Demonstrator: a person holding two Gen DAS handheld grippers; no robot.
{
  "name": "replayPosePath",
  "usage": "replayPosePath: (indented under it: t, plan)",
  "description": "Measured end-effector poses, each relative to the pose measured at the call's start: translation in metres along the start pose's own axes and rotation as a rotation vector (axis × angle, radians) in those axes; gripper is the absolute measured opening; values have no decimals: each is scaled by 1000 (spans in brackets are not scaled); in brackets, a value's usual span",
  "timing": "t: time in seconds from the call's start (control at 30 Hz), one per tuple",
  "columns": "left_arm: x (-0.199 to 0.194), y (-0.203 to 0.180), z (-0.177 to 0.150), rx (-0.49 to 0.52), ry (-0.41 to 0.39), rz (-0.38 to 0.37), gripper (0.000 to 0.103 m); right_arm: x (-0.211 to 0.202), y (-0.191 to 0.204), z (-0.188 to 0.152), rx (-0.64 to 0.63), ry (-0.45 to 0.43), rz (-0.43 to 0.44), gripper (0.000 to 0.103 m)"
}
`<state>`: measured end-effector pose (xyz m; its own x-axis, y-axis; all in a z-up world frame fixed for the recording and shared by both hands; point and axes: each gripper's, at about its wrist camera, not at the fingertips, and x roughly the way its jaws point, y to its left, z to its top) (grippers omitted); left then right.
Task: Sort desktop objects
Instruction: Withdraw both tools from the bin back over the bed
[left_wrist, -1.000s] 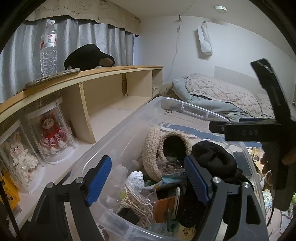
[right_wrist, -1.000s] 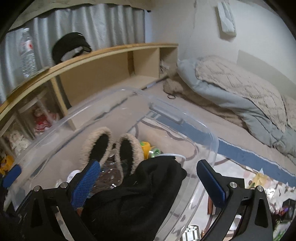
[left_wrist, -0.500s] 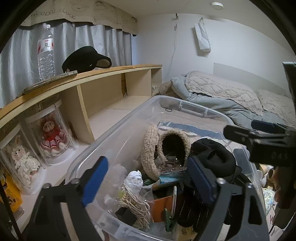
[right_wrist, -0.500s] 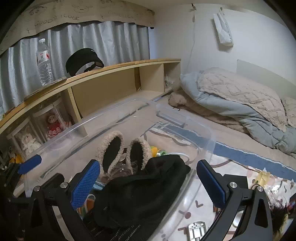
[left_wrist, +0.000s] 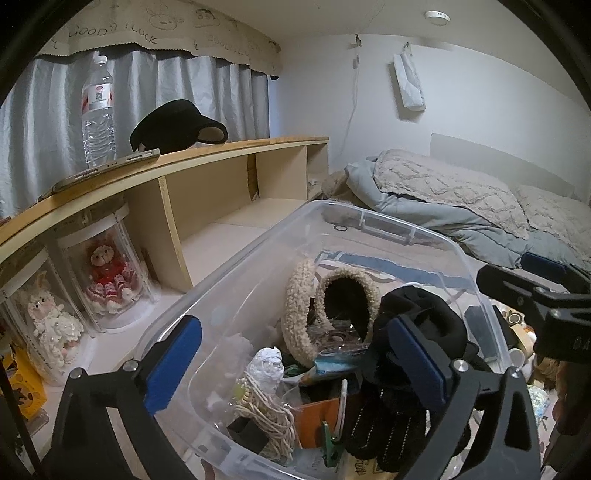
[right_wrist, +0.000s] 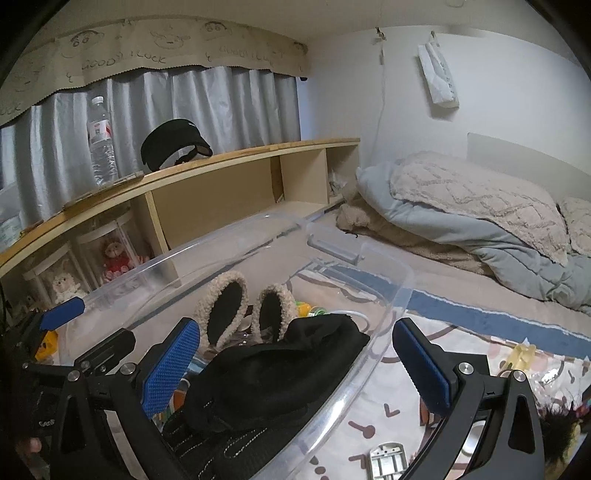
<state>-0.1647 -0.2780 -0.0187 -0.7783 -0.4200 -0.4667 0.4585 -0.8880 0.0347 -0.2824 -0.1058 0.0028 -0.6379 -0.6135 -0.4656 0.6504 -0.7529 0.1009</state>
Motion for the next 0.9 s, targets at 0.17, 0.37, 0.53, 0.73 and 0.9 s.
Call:
replayPosePath:
  t: [0.17, 0.37, 0.53, 0.73, 0.9]
  plan:
    - [-3, -5, 1, -6, -11, -15, 103, -10, -3, -3, -10, -28, -1, 103]
    - [-6, -11, 5, -18, -29, -44, 103, -25, -14, -6, -12, -45, -30, 103]
    - [-11, -20, 6, -16, -45, -80, 103, -45, -31, -11, -10, -63, -77, 103]
    - [-21, -36, 10, -10, -74, -129, 103, -77, -55, -22, -20, -78, -153, 103]
    - [-27, -58, 12, 21, -72, -184, 103, -98, -71, -34, -24, -79, -204, 103]
